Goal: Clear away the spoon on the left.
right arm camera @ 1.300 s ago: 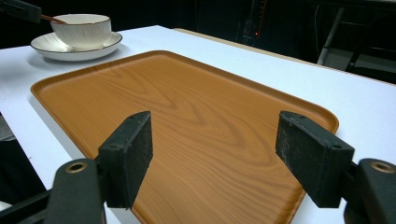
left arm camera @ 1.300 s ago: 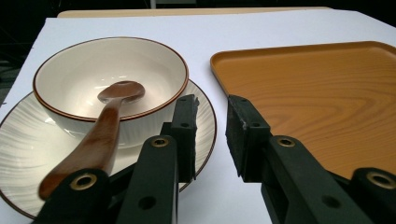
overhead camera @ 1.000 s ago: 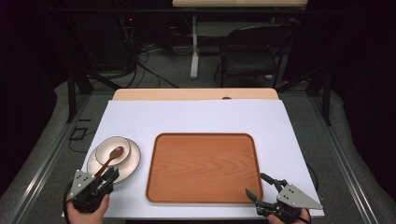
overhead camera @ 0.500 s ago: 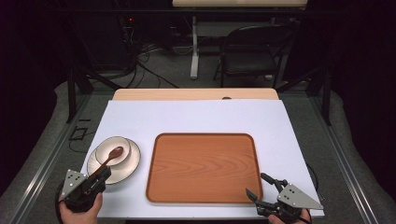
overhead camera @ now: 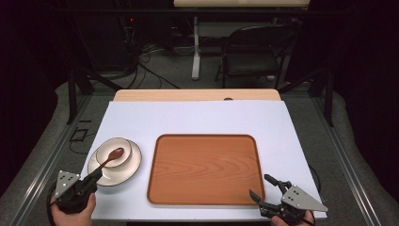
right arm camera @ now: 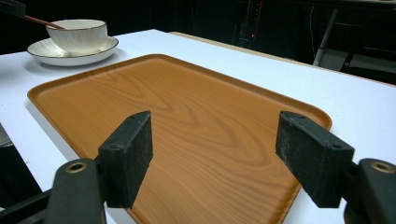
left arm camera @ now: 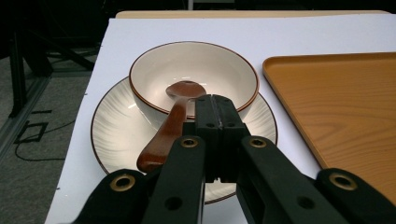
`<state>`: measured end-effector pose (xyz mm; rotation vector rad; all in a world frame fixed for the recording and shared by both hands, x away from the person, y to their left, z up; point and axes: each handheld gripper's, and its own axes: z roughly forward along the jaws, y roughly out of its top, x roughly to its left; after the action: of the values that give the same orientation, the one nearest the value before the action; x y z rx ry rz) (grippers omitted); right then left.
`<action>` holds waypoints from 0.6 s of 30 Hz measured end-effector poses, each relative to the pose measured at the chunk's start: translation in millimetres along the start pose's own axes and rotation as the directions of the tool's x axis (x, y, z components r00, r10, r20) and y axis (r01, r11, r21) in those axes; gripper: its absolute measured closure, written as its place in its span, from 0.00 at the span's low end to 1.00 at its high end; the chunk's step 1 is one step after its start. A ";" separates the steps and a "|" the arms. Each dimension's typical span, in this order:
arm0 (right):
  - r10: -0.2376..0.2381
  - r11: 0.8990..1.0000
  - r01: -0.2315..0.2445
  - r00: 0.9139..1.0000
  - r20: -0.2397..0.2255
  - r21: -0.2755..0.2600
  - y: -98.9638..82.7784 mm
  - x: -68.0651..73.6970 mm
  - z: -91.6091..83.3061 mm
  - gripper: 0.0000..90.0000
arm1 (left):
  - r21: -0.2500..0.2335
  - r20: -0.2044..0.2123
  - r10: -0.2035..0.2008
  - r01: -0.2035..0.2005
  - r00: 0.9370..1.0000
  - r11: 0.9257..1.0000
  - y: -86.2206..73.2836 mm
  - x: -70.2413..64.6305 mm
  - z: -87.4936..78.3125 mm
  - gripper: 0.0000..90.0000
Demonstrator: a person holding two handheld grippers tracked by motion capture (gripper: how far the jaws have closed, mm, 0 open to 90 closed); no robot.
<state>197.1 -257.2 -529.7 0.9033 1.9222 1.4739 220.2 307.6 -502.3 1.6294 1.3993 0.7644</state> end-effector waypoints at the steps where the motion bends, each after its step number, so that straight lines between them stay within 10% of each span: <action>1: -0.002 1.000 0.002 1.000 0.001 0.002 0.0 0.2 0.0 0.30 | 0.001 -0.003 -0.002 0.002 1.000 1.000 0.1 0.7 0.3 1.00; 18: -0.003 1.000 0.003 1.000 -0.004 0.008 -0.2 1.1 1.1 0.30 | 0.006 -0.078 -0.006 0.007 0.997 1.000 1.5 22.8 5.2 1.00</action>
<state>197.2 -255.8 -530.1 0.9018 1.9324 1.4683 229.8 328.9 -505.0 1.6141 1.4621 0.8284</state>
